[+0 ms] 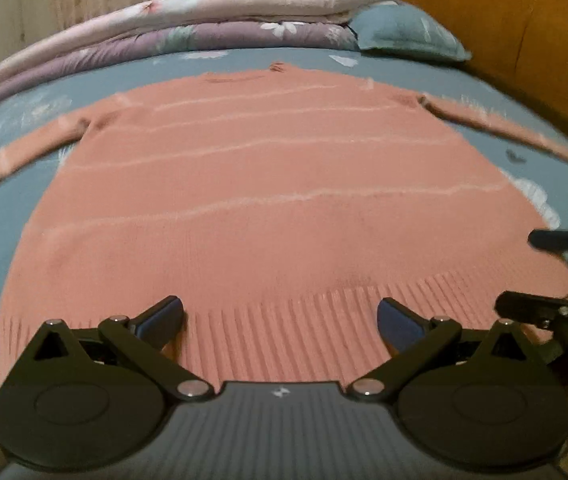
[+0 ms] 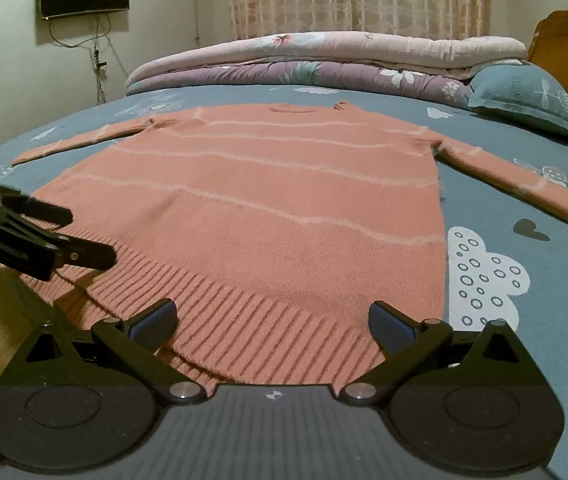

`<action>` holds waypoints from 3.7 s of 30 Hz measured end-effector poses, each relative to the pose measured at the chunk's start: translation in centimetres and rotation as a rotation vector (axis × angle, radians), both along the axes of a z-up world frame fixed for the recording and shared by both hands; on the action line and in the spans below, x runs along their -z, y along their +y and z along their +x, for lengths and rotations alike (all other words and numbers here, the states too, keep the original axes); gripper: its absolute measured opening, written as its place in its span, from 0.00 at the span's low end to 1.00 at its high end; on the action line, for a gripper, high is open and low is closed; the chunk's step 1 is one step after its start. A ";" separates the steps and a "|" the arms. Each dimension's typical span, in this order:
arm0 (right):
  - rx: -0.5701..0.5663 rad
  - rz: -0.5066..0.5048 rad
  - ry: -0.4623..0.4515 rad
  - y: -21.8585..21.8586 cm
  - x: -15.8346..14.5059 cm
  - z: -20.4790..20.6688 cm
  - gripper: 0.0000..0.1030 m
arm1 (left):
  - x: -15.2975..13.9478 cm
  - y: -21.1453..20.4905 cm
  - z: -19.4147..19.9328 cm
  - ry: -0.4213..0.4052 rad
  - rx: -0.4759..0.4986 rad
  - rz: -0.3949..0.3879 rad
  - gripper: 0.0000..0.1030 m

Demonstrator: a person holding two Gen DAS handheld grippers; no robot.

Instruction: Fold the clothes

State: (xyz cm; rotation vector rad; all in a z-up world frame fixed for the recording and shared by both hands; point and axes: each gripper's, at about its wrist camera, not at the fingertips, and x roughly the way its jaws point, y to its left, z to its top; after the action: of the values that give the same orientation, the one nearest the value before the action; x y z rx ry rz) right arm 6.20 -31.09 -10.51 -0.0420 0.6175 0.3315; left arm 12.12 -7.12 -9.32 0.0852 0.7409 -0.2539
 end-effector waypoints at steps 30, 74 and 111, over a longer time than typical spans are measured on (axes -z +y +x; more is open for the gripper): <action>0.058 0.006 0.123 -4.8 -1.6 23.0 1.00 | -0.3 4.0 -2.0 -0.007 -0.131 -0.010 0.99; 0.146 -0.057 0.020 0.6 -0.4 6.1 1.00 | -1.9 8.2 -0.8 -0.043 -0.106 0.016 0.99; 0.433 -0.117 0.302 3.3 -2.4 10.2 1.00 | -4.9 13.2 8.1 0.054 0.282 -0.141 0.99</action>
State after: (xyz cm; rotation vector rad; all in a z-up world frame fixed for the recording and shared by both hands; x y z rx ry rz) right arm 16.41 -27.79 -8.15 0.0306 0.9236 -0.1217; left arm 20.22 6.10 -4.46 0.0488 0.7621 -0.5788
